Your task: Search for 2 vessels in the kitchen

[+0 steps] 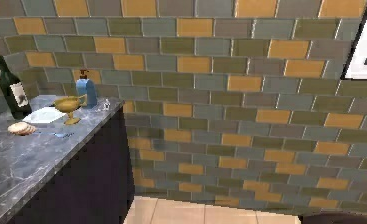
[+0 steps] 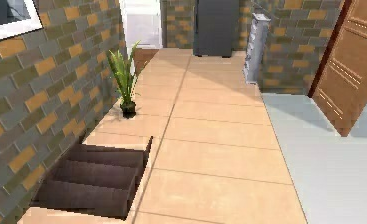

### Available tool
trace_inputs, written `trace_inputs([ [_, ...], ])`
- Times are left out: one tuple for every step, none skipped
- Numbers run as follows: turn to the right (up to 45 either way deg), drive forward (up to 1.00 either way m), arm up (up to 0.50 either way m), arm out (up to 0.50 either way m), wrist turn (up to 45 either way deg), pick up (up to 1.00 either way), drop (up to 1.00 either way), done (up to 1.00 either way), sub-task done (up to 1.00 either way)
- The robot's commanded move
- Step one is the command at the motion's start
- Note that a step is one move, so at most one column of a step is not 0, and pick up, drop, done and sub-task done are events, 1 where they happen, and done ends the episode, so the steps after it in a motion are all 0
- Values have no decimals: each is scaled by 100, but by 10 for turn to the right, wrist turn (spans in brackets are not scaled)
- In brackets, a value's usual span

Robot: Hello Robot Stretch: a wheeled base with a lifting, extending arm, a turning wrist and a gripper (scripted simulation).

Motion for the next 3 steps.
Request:
trace_inputs([
  [-120,0,0,0,0,0,0,0,0],
  [0,20,0,0,0,0,0,0,0],
  [-450,0,0,0,0,0,0,0,0],
])
